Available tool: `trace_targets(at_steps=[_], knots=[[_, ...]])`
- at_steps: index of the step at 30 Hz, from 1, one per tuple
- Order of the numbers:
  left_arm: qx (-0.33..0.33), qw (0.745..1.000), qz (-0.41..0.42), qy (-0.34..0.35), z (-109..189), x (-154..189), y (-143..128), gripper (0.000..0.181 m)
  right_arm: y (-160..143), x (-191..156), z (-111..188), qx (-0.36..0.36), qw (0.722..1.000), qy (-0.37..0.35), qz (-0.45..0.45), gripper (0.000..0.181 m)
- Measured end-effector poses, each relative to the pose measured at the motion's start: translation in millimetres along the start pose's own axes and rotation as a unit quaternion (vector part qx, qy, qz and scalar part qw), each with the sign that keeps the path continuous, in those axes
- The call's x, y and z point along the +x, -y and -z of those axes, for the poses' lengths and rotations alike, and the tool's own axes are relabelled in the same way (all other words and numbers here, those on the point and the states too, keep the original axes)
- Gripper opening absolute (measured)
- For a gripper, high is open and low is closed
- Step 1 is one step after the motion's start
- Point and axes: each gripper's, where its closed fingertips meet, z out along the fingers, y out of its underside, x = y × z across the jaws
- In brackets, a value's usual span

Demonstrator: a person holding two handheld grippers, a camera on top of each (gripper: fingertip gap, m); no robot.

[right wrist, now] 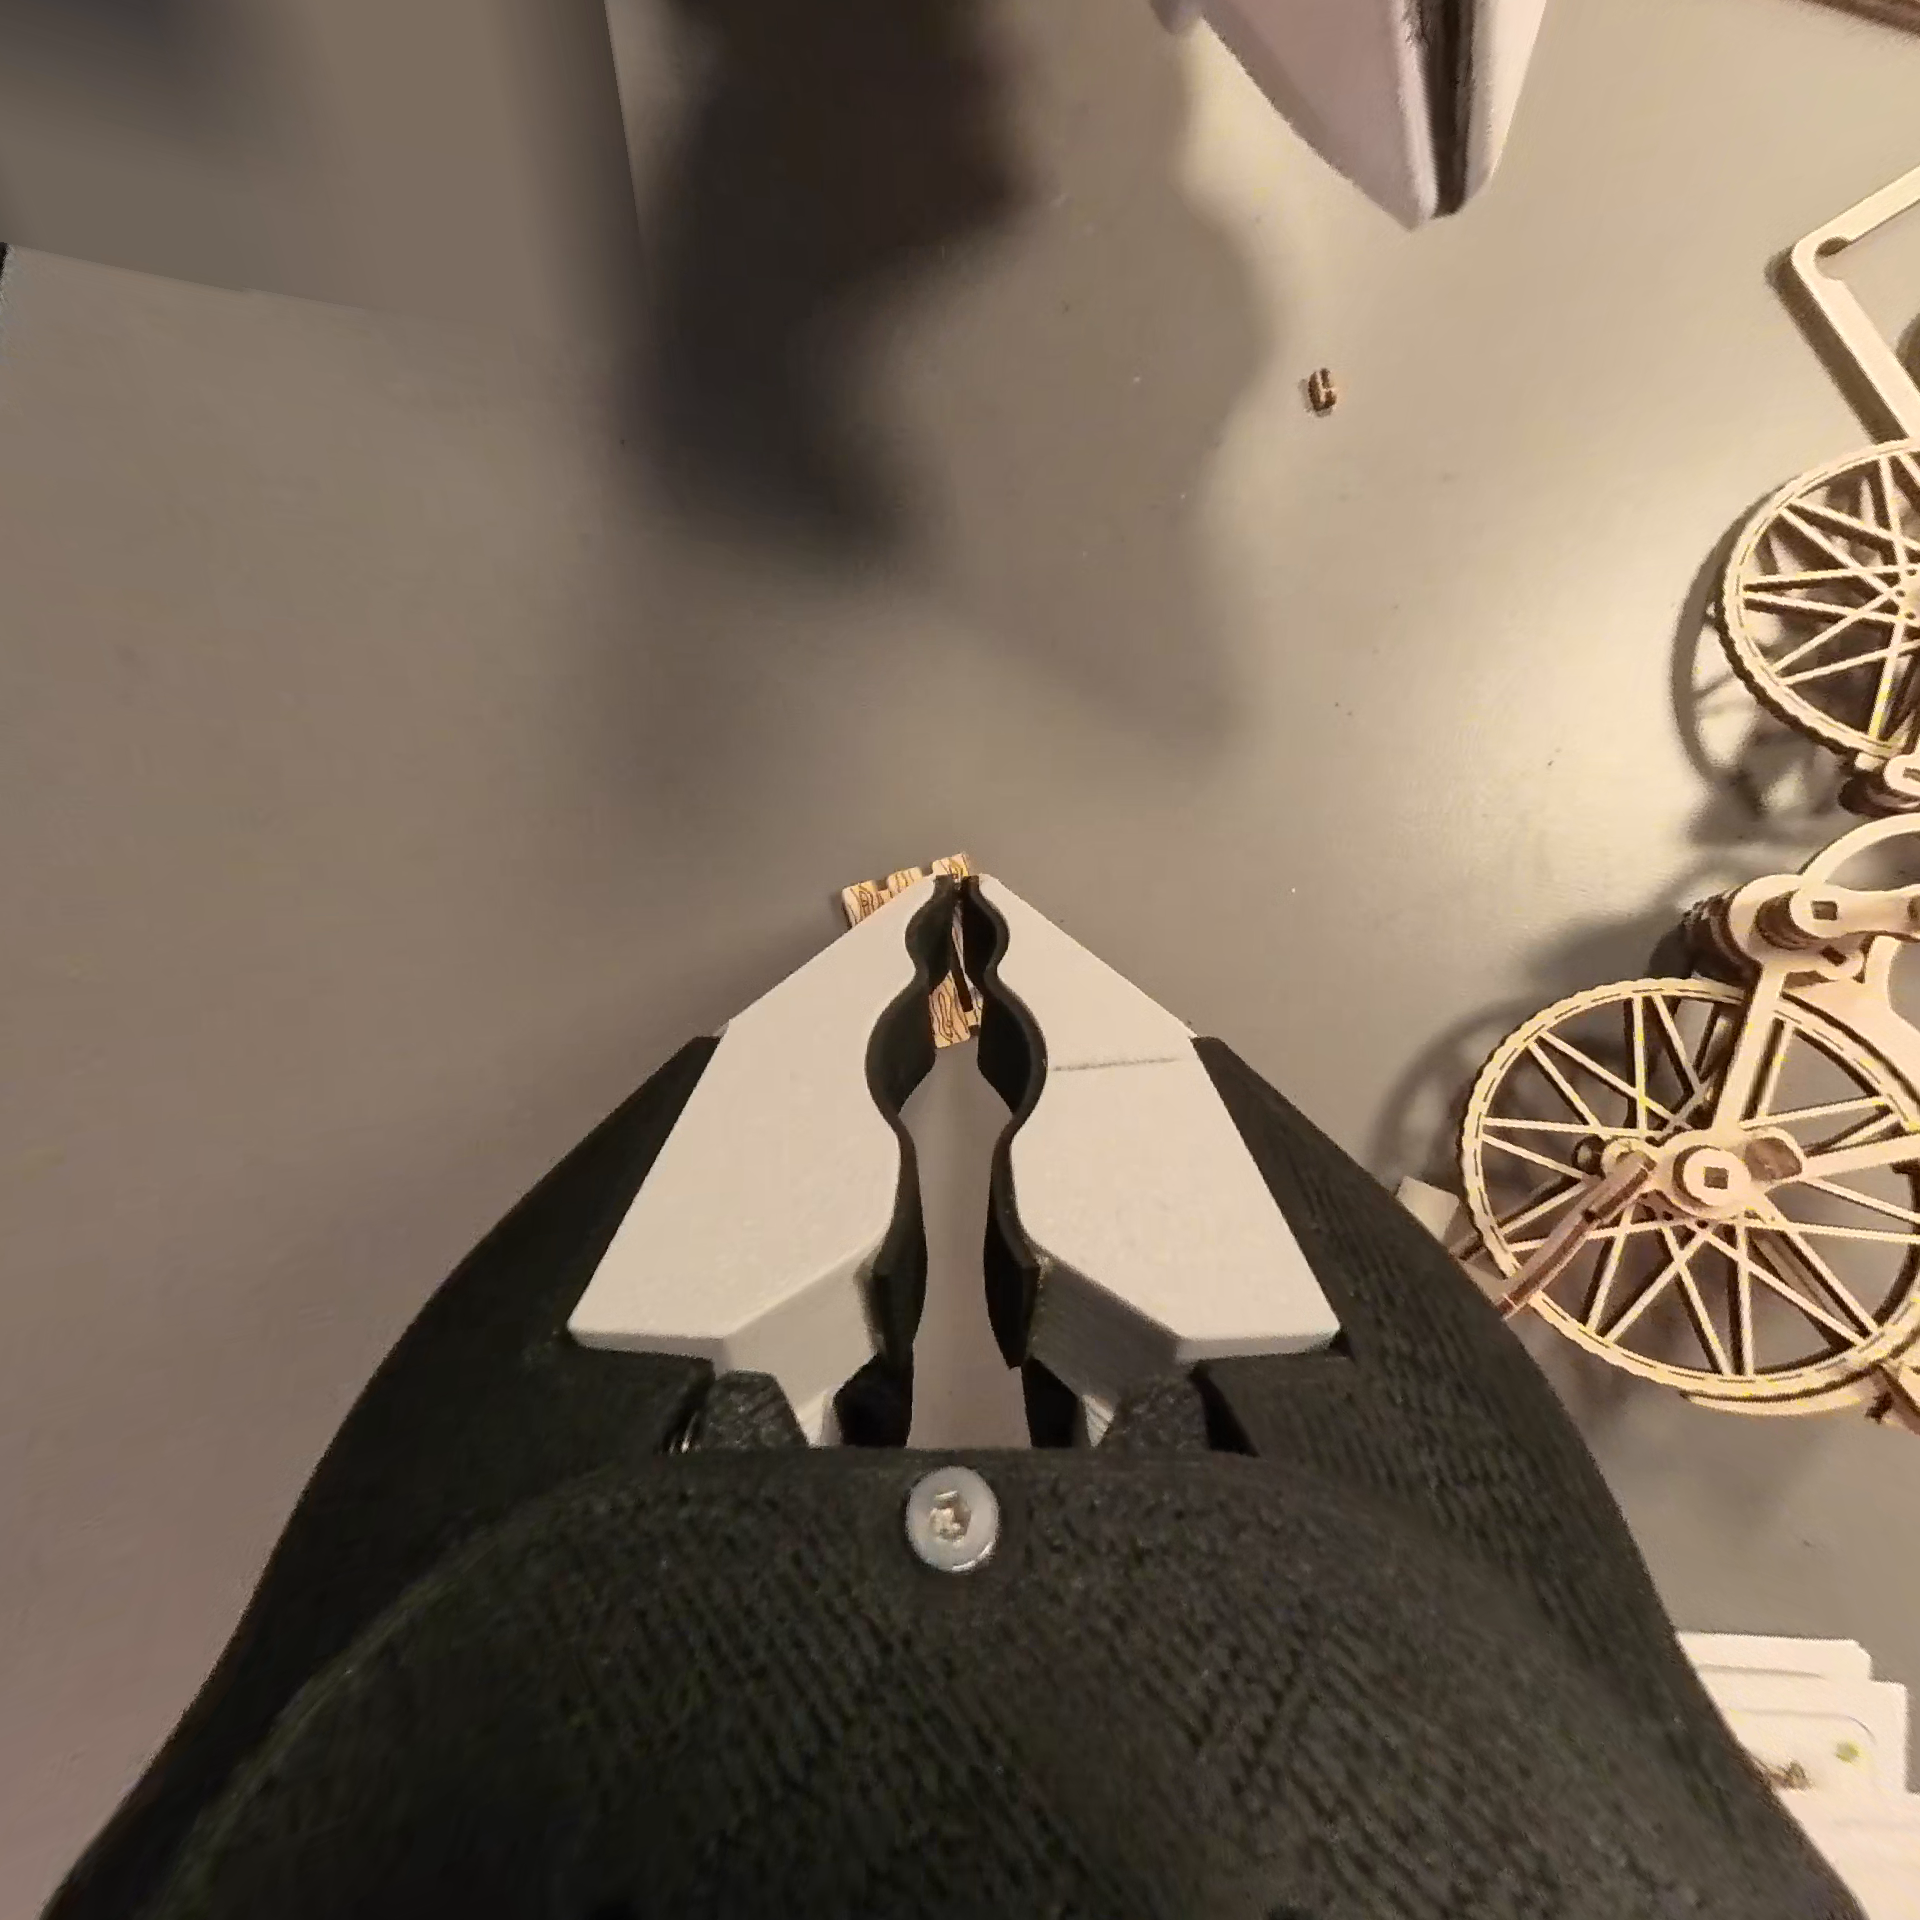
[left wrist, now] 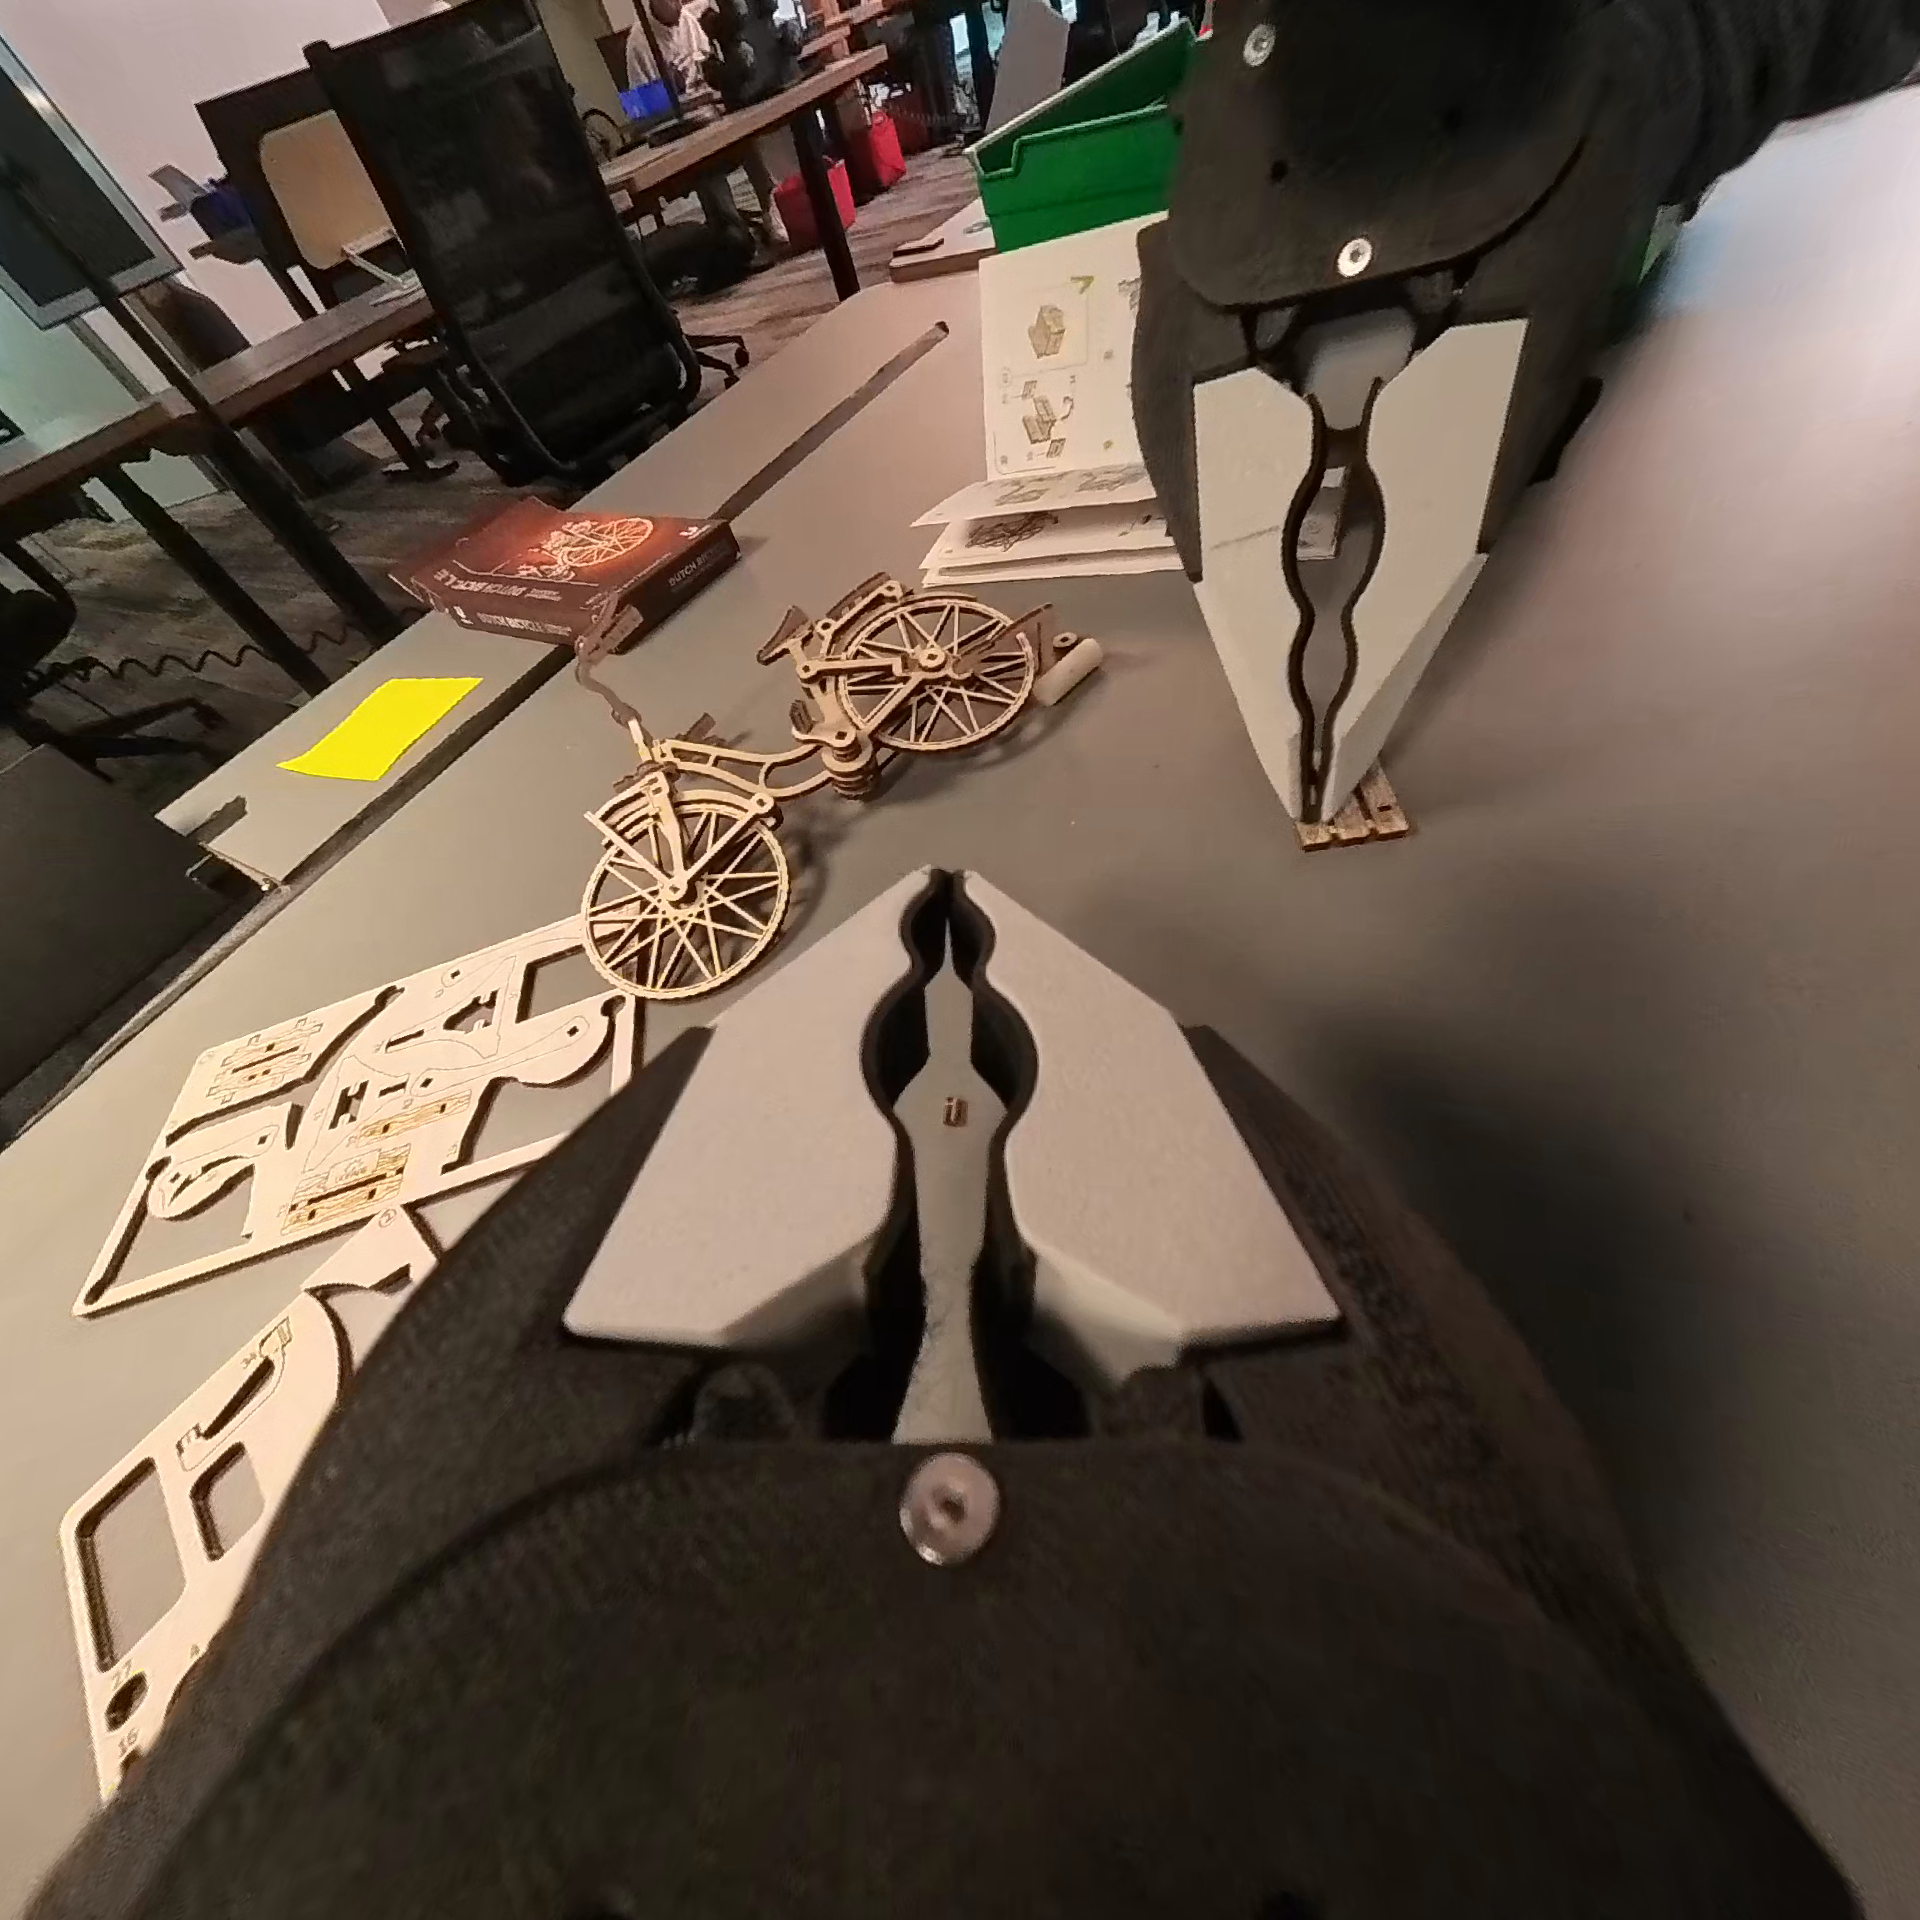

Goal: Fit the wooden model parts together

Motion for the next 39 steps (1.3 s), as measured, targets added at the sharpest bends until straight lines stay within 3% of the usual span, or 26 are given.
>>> trace_targets(at_steps=[15, 21, 28, 35, 39], knots=[[-0.001, 1.000, -0.001, -0.004, 0, 2, 0, 0.000, -3, 3, 3, 0.046, 0.998, -0.003, -0.049, 0.000], [-0.002, 1.000, -0.001, -0.005, 0, 3, 0, 0.000, -6, 1, 4, 0.042, 0.997, 0.002, -0.058, 0.018], [-0.005, 1.000, -0.003, -0.010, -1, 5, -1, 0.000, -4, -4, 6, 0.029, 0.998, 0.004, -0.057, 0.024], [-0.006, 1.000, -0.006, -0.016, -2, 7, -2, 0.000, -6, 6, 6, 0.007, 0.997, -0.039, -0.072, 0.012], [-0.007, 1.000, -0.009, -0.017, -2, 8, -2, 0.000, -9, 10, 4, 0.003, 0.993, -0.022, -0.117, 0.006]])
